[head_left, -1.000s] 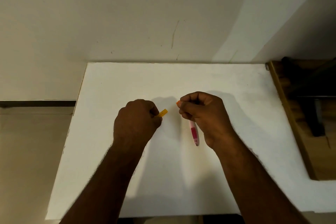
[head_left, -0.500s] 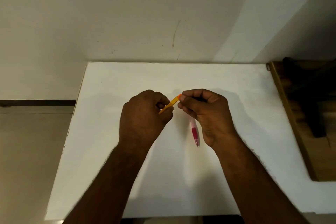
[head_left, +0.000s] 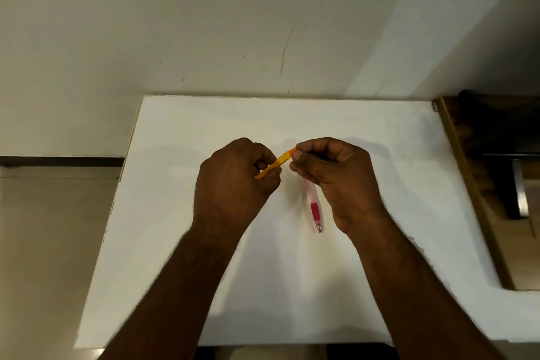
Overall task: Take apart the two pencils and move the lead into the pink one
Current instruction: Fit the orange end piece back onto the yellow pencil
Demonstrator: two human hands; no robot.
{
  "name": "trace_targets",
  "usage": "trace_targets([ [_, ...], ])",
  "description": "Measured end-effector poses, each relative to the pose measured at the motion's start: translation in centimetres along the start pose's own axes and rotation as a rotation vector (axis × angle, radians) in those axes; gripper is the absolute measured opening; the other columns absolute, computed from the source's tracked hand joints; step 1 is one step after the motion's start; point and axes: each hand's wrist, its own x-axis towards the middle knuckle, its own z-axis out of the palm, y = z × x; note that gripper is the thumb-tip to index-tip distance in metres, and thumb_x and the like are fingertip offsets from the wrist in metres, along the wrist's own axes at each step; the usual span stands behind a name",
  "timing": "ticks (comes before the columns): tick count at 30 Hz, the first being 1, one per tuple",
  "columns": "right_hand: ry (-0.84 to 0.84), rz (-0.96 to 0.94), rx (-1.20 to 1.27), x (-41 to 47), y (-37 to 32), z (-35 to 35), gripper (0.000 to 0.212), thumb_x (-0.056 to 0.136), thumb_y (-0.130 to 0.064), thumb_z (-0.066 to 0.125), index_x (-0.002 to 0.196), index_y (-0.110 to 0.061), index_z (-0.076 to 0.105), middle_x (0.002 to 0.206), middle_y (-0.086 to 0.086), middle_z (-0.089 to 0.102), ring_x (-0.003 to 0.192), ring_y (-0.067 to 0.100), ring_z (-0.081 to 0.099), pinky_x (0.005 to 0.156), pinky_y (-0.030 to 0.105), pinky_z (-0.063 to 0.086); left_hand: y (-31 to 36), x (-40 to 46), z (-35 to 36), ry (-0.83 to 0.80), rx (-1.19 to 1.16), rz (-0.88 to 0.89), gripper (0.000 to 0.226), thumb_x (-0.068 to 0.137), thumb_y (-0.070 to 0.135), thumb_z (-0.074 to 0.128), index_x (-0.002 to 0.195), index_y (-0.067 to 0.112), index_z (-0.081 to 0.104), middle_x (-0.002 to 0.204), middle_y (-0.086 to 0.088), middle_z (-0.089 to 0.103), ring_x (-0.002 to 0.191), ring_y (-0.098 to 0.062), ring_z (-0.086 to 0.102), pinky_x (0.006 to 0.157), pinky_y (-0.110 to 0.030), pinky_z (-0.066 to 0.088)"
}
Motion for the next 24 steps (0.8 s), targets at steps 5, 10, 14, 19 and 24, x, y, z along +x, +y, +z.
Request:
trace_targets([
  [5,-0.045,-0.037,-0.146,0.1,-0.2,-0.5,0.015,0.086,-0.011,0.078,0.082,-0.026,0.076,0.081,-0.001,0.079,0.078,0.018,0.078,0.085,0.036,0.063,-0.1,0.0,0.0,-0.011,0.036,0.041,0.005,0.078,0.027,0.075,0.083,0.025,0.076,0.079,0.006,0.068,0.073,-0.014,0.064,0.068,-0.034,0.052],
  [10,-0.080,-0.048,-0.239,0.1,-0.2,-0.5,0.014,0.088,-0.009,0.075,0.086,-0.023,0.076,0.085,0.002,0.079,0.078,0.017,0.078,0.089,0.040,0.062,-0.3,-0.1,0.2,-0.027,0.063,0.062,0.008,0.078,0.029,0.076,0.085,0.025,0.076,0.078,0.006,0.068,0.073,-0.014,0.064,0.066,-0.033,0.050],
  [14,-0.092,-0.067,-0.283,0.2,0.1,-0.6,0.018,0.090,-0.005,0.071,0.090,-0.022,0.077,0.086,-0.001,0.079,0.077,0.011,0.077,0.088,0.035,0.062,-0.5,0.0,0.6,-0.063,0.068,-0.019,0.008,0.076,0.034,0.075,0.082,0.029,0.074,0.075,0.009,0.067,0.071,-0.011,0.064,0.063,-0.029,0.048],
  [19,-0.021,-0.132,-0.487,0.5,0.8,-0.6,0.014,0.092,-0.017,0.070,0.101,-0.023,0.078,0.095,-0.004,0.079,0.086,0.011,0.073,0.091,0.034,0.059,-0.9,0.0,1.3,-0.143,0.068,-0.181,0.011,0.076,0.039,0.076,0.083,0.030,0.073,0.075,0.014,0.069,0.071,-0.008,0.065,0.062,-0.023,0.047],
  [24,0.085,-0.145,-0.810,0.5,1.2,-1.0,0.017,0.091,-0.029,0.071,0.107,-0.025,0.073,0.099,-0.004,0.077,0.087,0.014,0.071,0.081,0.027,0.054,-1.3,-0.2,1.7,-0.195,0.139,-0.283,0.014,0.076,0.041,0.075,0.080,0.028,0.072,0.077,0.010,0.071,0.075,-0.016,0.068,0.067,-0.027,0.051],
])
